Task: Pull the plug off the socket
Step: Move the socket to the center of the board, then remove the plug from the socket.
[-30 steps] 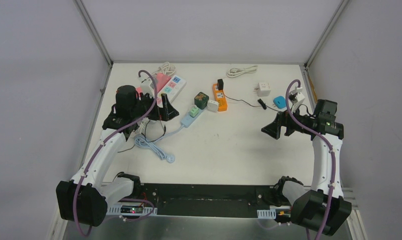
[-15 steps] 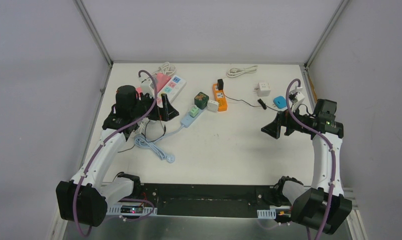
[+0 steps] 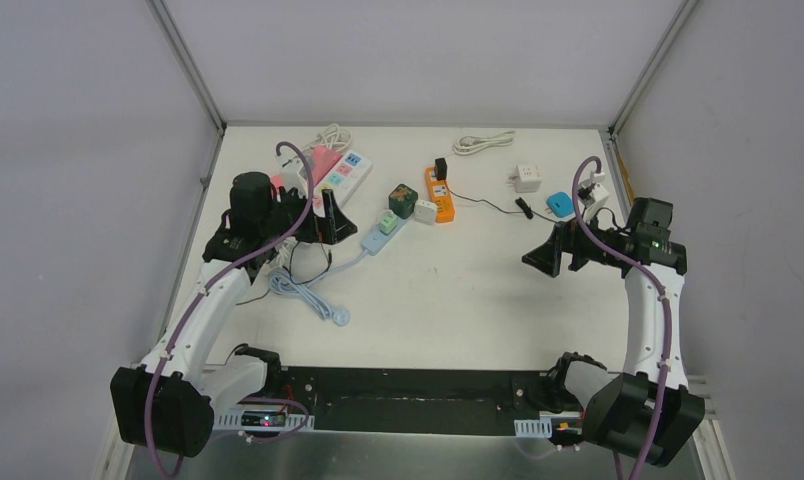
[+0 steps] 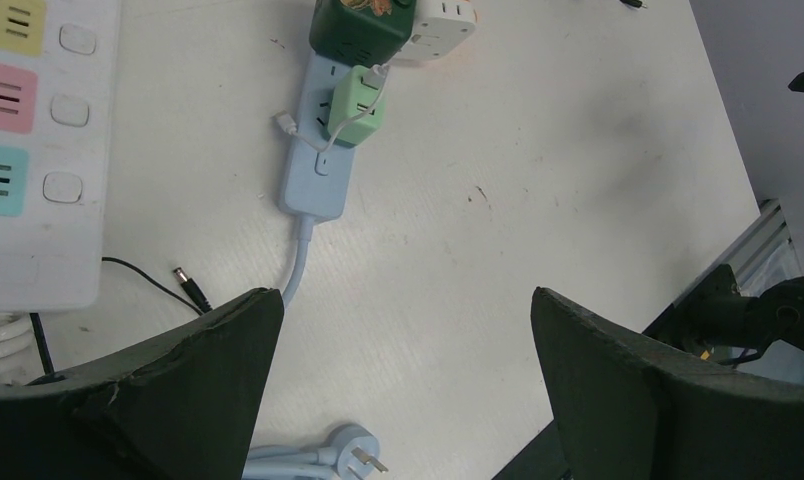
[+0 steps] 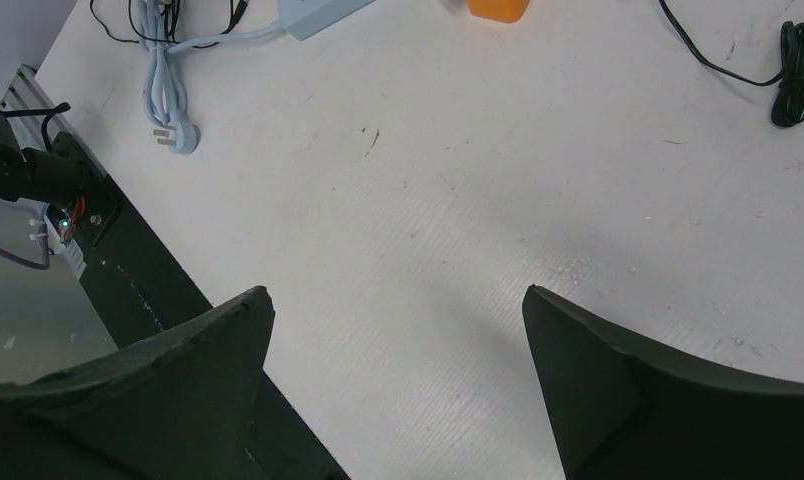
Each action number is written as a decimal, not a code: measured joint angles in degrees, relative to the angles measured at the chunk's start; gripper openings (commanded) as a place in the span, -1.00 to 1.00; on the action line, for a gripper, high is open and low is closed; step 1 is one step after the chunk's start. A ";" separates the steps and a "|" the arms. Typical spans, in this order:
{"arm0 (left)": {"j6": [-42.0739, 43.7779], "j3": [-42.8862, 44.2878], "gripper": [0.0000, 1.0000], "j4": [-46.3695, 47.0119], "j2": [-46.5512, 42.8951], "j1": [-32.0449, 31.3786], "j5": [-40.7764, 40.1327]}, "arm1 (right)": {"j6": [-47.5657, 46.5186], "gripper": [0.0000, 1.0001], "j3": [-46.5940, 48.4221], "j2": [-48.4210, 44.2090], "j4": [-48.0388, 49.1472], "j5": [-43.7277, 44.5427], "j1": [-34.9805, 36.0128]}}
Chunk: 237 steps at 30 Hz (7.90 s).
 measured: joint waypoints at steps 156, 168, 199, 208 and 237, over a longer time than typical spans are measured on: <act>2.69 -0.63 0.98 -3.63 -2.93 1.88 -0.15 | 18.49 -1.00 21.03 47.89 20.33 53.24 38.69; 0.79 -5.92 0.98 5.51 -4.94 -1.07 7.72 | -7.02 -1.00 8.52 33.05 8.02 37.66 33.16; 27.87 -21.84 0.98 45.22 12.04 -50.82 -10.82 | -47.17 0.99 -13.20 17.66 -1.29 29.05 35.54; 29.14 -21.59 0.88 56.02 22.67 -50.80 -10.75 | -47.95 1.00 -12.31 13.81 -4.76 23.26 29.51; 19.61 -10.36 0.25 74.27 46.47 -48.02 -1.14 | -53.57 0.57 -18.71 7.52 2.34 23.23 28.24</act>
